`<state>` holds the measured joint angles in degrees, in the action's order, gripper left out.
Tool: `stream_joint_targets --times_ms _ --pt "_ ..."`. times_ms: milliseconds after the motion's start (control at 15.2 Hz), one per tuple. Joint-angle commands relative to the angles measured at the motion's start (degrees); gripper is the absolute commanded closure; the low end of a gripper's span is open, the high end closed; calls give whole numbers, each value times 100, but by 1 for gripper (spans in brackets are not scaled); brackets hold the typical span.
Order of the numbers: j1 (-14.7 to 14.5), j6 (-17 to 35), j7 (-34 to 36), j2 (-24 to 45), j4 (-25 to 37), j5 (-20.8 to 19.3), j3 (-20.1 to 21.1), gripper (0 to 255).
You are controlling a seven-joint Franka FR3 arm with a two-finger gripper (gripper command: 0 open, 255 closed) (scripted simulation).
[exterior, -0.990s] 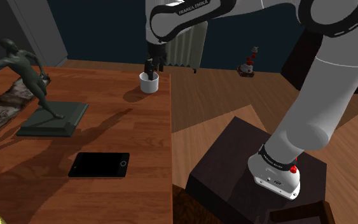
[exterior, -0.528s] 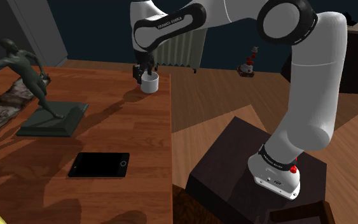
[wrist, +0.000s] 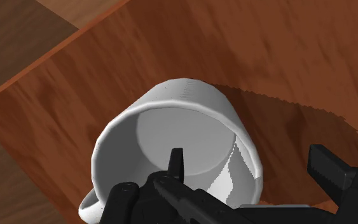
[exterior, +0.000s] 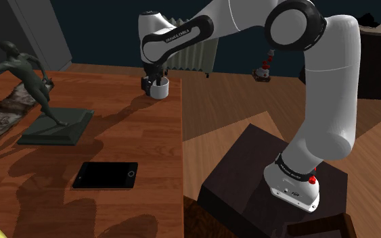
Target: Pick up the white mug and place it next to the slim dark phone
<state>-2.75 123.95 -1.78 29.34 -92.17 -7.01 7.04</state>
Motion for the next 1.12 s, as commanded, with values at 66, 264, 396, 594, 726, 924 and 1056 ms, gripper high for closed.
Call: stream_joint_targets --times_ms 66,264,396,594,726,924,1056 --pt "-6 21 8 18 0 -4 0 0" --pt "-6 21 8 18 0 -4 0 0" --pt "-6 20 8 18 0 -4 0 255" --pt "-6 20 8 18 0 -4 0 255" --pt "-6 20 8 17 -1 -4 0 255" --pt "-6 20 8 17 -1 -4 0 255" --pt "-4 -40 2 -16 27 3 3 255"
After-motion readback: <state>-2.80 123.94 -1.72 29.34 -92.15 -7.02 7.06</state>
